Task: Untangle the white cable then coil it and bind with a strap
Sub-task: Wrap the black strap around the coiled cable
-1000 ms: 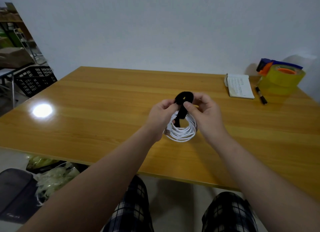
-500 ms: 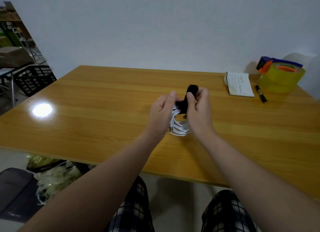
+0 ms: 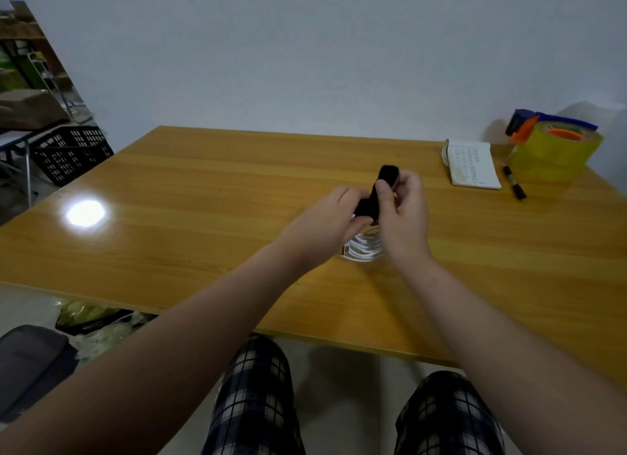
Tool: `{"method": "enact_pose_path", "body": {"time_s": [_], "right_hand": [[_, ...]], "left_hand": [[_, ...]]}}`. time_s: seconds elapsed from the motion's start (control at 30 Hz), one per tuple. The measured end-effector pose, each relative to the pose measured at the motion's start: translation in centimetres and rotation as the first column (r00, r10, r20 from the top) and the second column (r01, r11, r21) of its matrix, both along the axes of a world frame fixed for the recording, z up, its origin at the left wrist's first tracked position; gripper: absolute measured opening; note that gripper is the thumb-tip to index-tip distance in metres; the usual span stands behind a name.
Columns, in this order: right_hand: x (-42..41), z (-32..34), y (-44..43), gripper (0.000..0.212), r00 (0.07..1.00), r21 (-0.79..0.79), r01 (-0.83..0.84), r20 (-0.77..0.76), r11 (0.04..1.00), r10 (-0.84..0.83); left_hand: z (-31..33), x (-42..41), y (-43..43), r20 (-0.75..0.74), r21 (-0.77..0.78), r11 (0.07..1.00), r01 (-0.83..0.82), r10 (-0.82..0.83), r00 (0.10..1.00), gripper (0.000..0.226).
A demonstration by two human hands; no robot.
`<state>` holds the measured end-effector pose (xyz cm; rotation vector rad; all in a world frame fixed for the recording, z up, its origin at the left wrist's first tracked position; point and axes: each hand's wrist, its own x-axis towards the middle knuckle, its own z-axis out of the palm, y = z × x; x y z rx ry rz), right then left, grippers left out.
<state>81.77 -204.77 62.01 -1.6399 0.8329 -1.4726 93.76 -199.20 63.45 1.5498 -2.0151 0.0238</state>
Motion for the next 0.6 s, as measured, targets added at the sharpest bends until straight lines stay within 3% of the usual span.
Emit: {"method": "enact_pose_path", "body": {"time_s": [0.13,0.23,0.3,0.37,0.47,0.6], "right_hand": [[-0.8,1.0,-0.9,0.013,0.989,0.149,-0.132,-0.040,0.980,0.139],[-1.4,1.5,-1.2,0.026,0.978,0.188,-0.191,-0.046,0.963,0.203],[-1.5,1.7,-1.2,0.019,0.973,0.167,-0.217,-0.041,0.962,0.227],[-1.6,1.9,-1.2,0.006,0.965,0.149,-0.247,-0.053,0.957,0.257],[-2.0,1.9,-1.0,0.017,0.920,0.154,-0.351,-0.124,0.924,0.371],[-2.8,1.8,-1.4,0.042,0.786,0.158,-0.405,-0.443,0.901,0.431]], "left_hand": [[-0.1,0.8,0.0,0.258,-0.127,0.989,0.071,-0.036,0.966,0.033],[-0.1,1.0,0.0,0.304,-0.146,0.985,0.096,-0.048,0.952,0.032],[-0.1,0.9,0.1,0.224,-0.128,0.987,0.093,-0.063,0.973,0.031],[0.0,0.8,0.2,0.028,-0.126,0.990,0.065,-0.062,0.998,0.032],[0.1,1.0,0.1,-0.185,-0.124,0.992,0.009,-0.032,0.982,0.034],[0.5,1.6,0.0,-0.263,-0.066,0.997,-0.042,0.023,0.965,0.035]]}}
